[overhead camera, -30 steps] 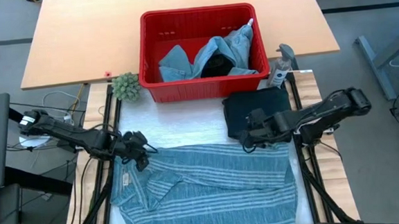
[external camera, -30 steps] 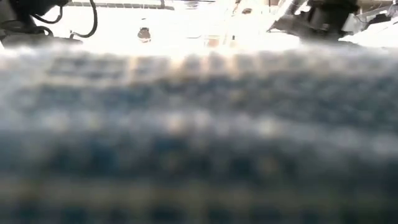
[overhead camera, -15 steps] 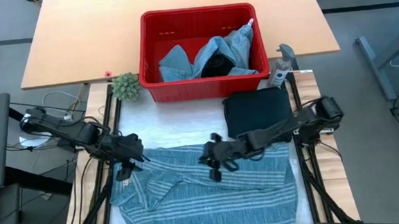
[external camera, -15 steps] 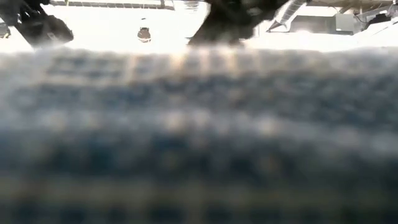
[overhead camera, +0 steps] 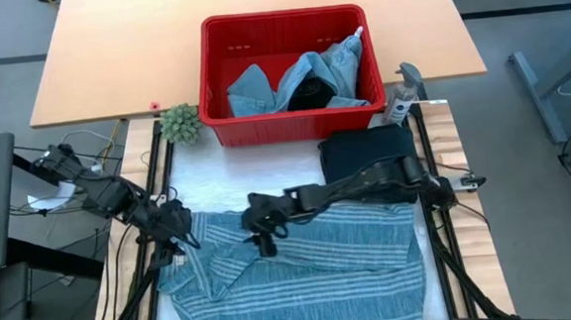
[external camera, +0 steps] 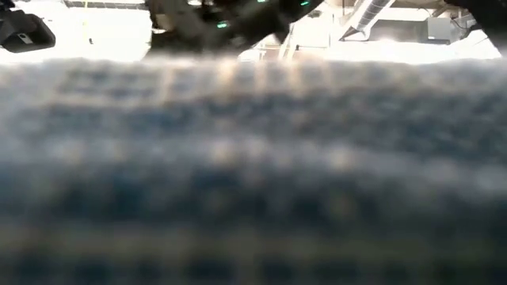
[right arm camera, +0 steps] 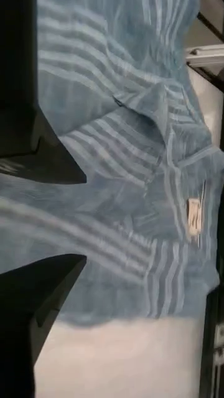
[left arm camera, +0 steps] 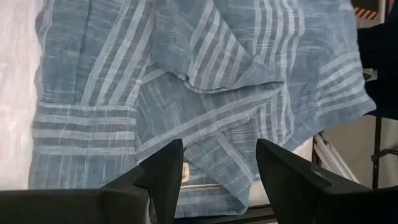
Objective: Fold Laundry from Bin
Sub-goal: Fold the blue polo shirt
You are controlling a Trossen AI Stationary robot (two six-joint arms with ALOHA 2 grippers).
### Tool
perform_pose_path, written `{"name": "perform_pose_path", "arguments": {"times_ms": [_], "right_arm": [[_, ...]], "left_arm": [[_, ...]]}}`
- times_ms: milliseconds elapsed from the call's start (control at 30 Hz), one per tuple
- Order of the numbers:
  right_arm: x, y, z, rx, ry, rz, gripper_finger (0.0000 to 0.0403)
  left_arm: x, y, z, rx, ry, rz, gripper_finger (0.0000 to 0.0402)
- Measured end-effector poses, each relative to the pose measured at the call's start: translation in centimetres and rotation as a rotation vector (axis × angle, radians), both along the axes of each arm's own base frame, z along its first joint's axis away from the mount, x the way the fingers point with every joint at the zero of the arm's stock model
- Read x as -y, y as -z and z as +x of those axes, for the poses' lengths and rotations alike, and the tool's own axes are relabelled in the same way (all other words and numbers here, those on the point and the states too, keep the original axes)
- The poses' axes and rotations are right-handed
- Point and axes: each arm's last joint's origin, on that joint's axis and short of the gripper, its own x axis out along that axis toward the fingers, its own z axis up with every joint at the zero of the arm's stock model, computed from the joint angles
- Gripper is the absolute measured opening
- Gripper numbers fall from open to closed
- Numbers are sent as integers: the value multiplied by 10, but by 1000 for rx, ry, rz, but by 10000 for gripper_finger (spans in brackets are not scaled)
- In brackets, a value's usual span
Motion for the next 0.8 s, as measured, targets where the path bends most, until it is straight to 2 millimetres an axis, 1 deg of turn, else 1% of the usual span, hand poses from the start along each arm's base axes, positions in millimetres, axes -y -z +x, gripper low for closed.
{"name": "perform_pose_path", "arguments": {"times_ms": [167,367,467,567,800], "right_arm": [[-7,11,37,12,-46,31,228],[-17,27,64,-22,-65,30,227],[-19,34,71,-37,-58,41,227],[-18,42,72,-66,-54,40,227],[-12,44,70,-104,-31,26,227]], "left_arm": [[0,1,-3,-13,-2,31,193],[-1,3,-4,-11,-19,70,193],[-1,3,-4,-5,-24,78,193],[-1,3,-4,-5,-22,78,193],[-2,3,-3,19,-47,113,193]]}}
